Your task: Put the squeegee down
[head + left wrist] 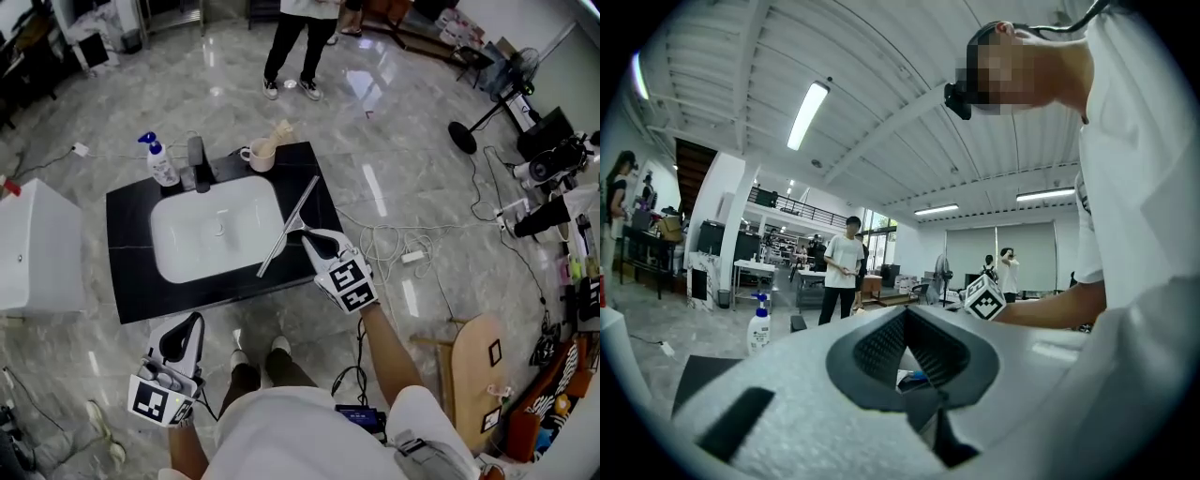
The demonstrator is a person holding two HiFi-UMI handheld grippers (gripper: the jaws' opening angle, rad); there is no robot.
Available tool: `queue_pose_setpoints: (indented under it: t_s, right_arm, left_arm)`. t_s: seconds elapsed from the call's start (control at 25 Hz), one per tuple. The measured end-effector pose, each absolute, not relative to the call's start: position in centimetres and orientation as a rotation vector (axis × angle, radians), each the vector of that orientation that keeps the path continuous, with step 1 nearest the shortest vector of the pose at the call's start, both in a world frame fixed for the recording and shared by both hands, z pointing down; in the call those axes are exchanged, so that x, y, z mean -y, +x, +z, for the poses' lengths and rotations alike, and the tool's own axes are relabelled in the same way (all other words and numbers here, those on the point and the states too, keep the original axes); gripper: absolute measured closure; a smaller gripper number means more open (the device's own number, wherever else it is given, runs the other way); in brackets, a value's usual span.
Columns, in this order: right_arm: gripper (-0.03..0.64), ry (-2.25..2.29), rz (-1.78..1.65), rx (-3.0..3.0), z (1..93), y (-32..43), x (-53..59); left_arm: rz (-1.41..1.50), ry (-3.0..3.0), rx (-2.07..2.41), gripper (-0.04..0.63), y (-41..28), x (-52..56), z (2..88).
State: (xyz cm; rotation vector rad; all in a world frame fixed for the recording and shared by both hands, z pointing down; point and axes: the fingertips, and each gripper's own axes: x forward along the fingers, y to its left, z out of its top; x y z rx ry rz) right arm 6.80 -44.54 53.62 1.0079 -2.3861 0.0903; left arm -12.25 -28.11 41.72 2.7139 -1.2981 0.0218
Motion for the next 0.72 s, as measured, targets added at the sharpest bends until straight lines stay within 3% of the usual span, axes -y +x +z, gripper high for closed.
queue_pose_setpoints:
  t_s: [0.4,0.72]
  right_arm:
    - [0.623,1.184,-0.026,2.719,40.9,5.7,35.9]
    - [0.621,1.221,-0.044,2.815,38.0,5.7,31.9]
  left_arm:
    - [-0.008,2.792,1.261,0.607,-12.4,27.3,39.2]
    - [-0.015,2.811,1.219,0.607,-11.5,26.0,39.3]
